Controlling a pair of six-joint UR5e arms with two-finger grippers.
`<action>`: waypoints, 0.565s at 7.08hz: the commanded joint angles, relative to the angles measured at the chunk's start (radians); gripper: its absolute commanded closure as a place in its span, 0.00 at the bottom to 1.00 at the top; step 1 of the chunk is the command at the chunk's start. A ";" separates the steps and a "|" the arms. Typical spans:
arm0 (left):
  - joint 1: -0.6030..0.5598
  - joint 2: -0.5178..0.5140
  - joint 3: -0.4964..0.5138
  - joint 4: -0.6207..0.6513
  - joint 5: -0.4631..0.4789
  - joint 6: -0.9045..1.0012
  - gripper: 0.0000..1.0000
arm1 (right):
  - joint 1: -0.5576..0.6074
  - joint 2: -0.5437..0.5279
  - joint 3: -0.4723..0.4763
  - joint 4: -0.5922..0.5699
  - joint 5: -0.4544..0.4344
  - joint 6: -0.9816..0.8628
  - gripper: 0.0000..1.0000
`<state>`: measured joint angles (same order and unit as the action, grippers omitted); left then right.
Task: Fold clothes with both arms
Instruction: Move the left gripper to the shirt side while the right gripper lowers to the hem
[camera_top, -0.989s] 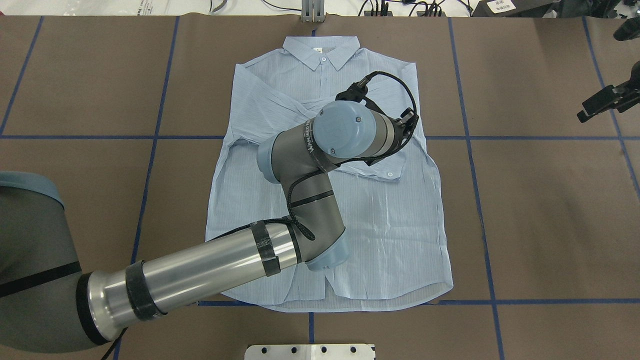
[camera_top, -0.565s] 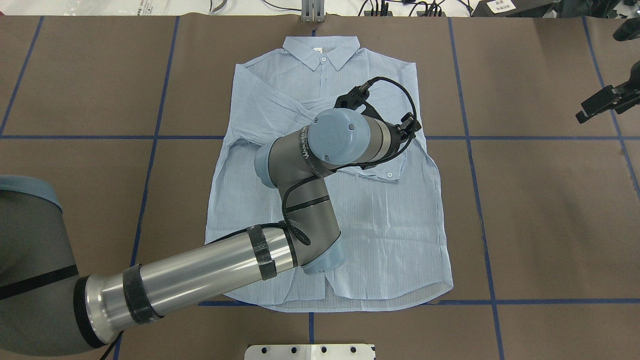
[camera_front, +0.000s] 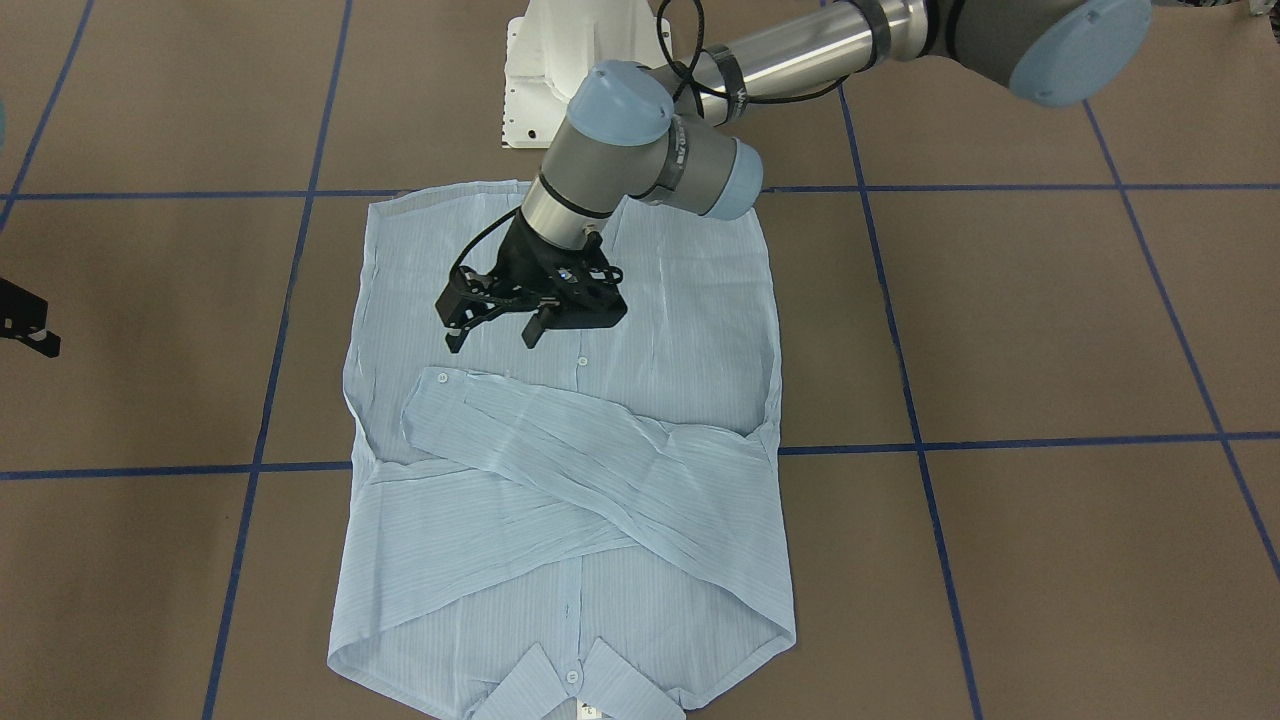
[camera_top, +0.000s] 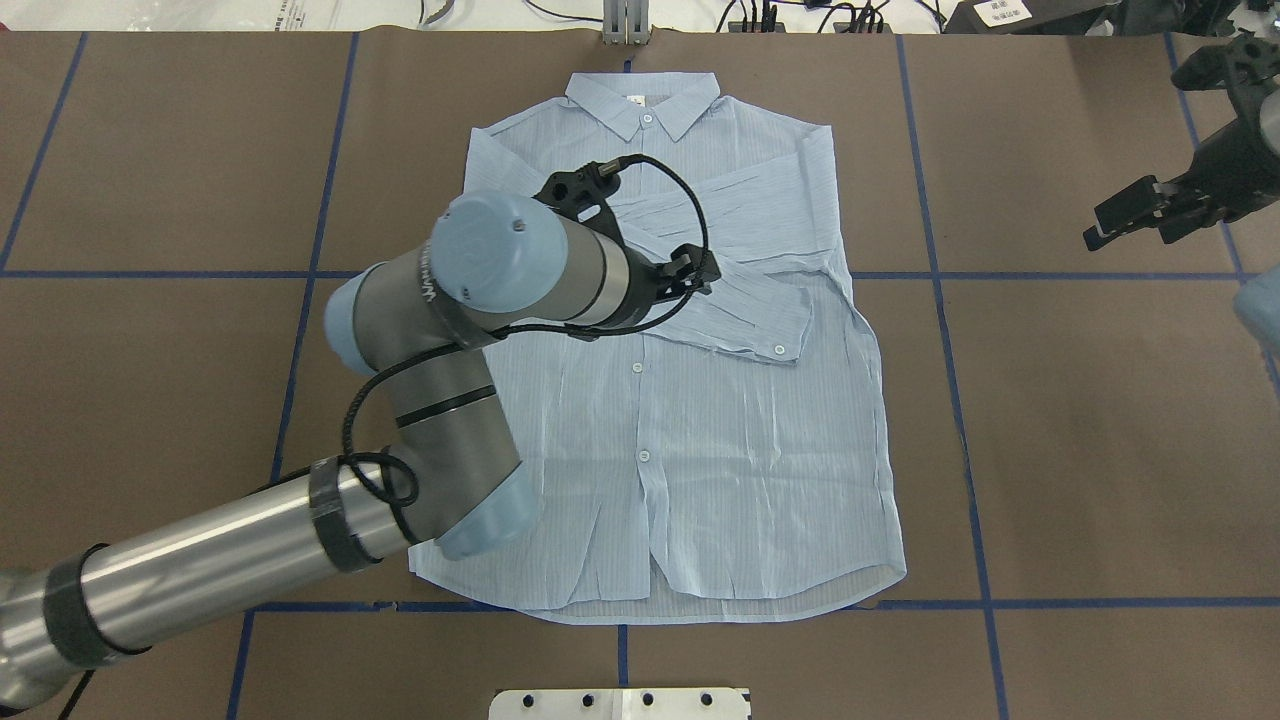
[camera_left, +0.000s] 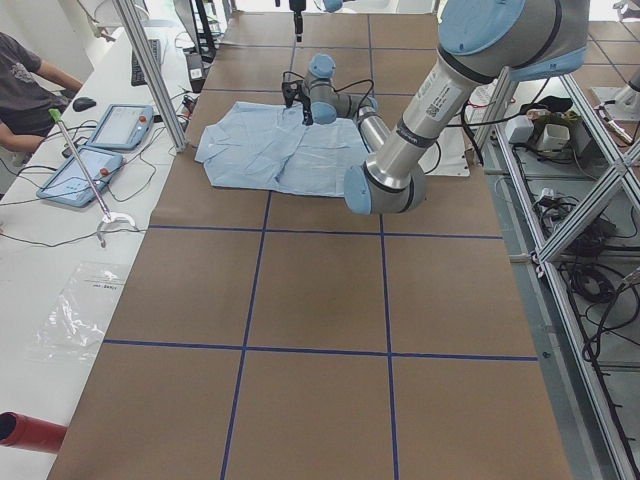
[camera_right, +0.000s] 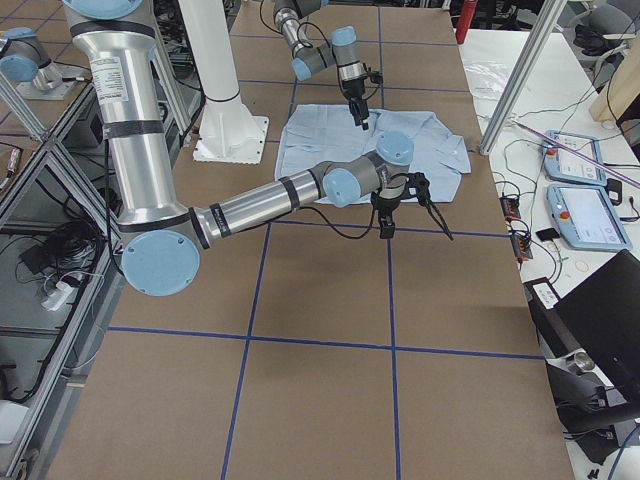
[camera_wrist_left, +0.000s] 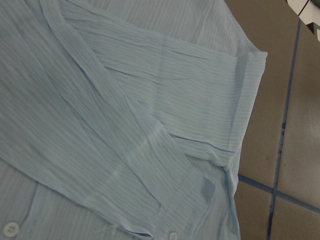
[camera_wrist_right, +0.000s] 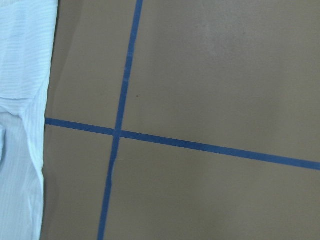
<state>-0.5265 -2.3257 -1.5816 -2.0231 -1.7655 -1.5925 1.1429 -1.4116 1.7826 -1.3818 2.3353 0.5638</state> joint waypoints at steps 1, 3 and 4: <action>-0.006 0.164 -0.263 0.237 -0.002 0.168 0.00 | -0.151 -0.021 0.049 0.133 -0.091 0.279 0.00; -0.006 0.305 -0.369 0.279 -0.002 0.250 0.01 | -0.318 -0.044 0.150 0.133 -0.195 0.455 0.00; -0.004 0.333 -0.382 0.277 -0.002 0.264 0.01 | -0.432 -0.068 0.215 0.132 -0.262 0.566 0.00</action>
<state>-0.5321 -2.0455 -1.9307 -1.7532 -1.7671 -1.3552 0.8351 -1.4579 1.9267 -1.2512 2.1471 1.0041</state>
